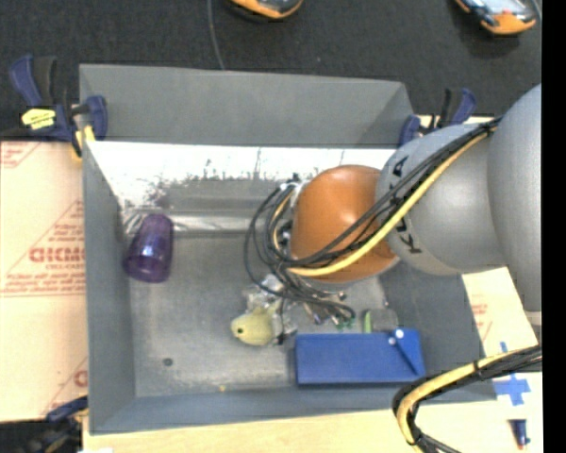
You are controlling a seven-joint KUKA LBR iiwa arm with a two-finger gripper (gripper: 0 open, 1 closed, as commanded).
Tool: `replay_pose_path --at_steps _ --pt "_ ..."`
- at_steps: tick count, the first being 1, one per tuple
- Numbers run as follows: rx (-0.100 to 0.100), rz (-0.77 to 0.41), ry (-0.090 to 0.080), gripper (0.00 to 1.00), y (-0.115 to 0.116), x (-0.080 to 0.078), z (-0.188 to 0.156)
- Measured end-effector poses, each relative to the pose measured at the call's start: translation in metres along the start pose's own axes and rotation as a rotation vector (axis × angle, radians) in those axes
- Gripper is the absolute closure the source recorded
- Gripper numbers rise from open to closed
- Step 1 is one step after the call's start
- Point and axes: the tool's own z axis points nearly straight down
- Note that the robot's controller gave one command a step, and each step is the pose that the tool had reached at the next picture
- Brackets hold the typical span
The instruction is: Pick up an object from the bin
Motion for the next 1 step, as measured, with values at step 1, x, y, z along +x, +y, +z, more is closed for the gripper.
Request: replay_pose_path --at_steps 1 --pt "-0.004 -0.145 0.010 1.00 -0.0042 0.0092 -0.0444"
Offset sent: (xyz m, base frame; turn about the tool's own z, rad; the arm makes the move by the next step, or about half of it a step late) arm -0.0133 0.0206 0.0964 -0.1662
